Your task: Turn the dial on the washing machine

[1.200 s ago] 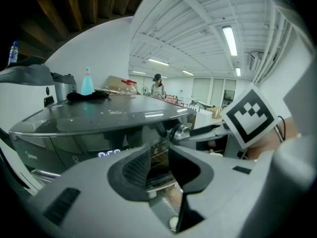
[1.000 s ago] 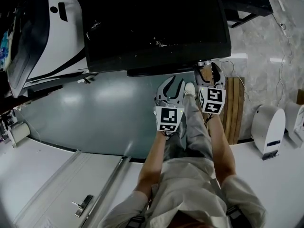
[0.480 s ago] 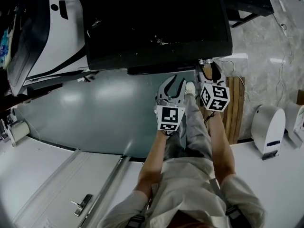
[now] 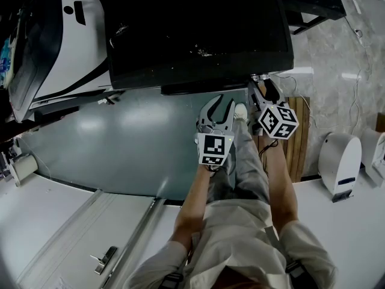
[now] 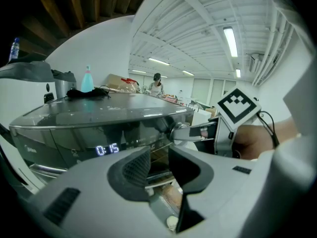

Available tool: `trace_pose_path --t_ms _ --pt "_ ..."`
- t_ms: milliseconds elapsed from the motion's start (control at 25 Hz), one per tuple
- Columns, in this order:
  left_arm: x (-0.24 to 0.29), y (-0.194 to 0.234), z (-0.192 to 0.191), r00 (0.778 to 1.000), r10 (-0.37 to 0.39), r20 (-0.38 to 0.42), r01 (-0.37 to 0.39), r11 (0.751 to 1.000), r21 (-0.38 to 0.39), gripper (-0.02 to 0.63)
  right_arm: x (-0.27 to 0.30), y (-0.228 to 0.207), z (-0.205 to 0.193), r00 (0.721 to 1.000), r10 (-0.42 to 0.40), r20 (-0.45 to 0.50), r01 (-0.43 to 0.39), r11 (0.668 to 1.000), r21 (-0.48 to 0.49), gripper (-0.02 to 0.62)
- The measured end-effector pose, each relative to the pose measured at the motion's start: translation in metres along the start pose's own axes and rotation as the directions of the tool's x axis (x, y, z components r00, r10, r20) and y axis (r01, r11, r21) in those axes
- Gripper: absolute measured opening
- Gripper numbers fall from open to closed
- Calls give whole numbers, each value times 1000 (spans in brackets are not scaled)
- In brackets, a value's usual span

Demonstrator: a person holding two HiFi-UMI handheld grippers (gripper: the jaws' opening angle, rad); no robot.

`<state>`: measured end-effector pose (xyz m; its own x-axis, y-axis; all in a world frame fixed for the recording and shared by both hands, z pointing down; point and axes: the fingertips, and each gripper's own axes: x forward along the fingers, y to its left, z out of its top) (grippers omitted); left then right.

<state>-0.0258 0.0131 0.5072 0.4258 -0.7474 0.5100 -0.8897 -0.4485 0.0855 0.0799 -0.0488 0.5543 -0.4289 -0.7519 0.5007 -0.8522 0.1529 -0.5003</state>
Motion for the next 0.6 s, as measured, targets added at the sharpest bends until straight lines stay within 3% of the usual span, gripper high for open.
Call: trace_pose_path --t_ms 600 --pt "4 -5 1 1000 -18 -1 18 1000 6 120 0 -1 0 992 112 55 -123 956 268 272"
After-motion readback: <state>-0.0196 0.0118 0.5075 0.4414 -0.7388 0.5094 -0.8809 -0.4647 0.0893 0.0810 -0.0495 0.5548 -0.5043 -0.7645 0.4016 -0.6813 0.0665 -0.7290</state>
